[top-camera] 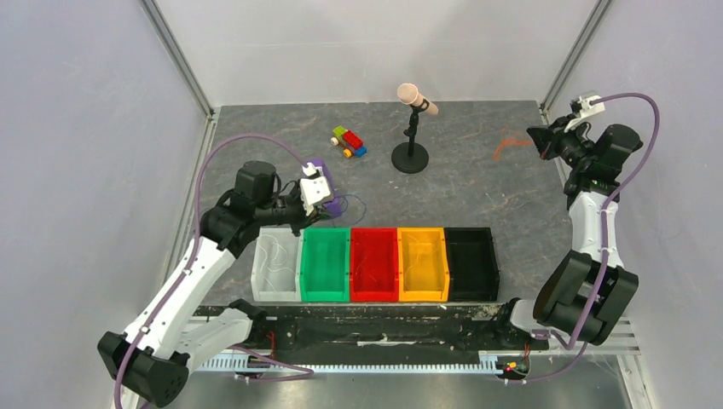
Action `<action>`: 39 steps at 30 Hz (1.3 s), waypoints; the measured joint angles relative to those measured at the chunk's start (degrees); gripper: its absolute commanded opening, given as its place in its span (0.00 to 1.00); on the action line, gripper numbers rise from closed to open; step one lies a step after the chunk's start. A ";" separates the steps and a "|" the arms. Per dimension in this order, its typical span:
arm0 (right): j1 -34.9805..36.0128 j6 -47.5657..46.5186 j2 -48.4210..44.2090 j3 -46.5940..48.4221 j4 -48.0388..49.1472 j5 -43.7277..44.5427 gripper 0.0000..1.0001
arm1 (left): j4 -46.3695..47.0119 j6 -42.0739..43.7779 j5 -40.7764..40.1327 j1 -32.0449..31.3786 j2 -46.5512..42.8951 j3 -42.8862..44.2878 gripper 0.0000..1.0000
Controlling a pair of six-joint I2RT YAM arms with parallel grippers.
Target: Untangle the cables
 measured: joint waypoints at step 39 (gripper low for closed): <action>0.81 -0.63 -2.21 -1.70 -0.50 -2.86 0.00 | -12.13 -13.35 -2.08 0.22 -8.79 -3.02 0.02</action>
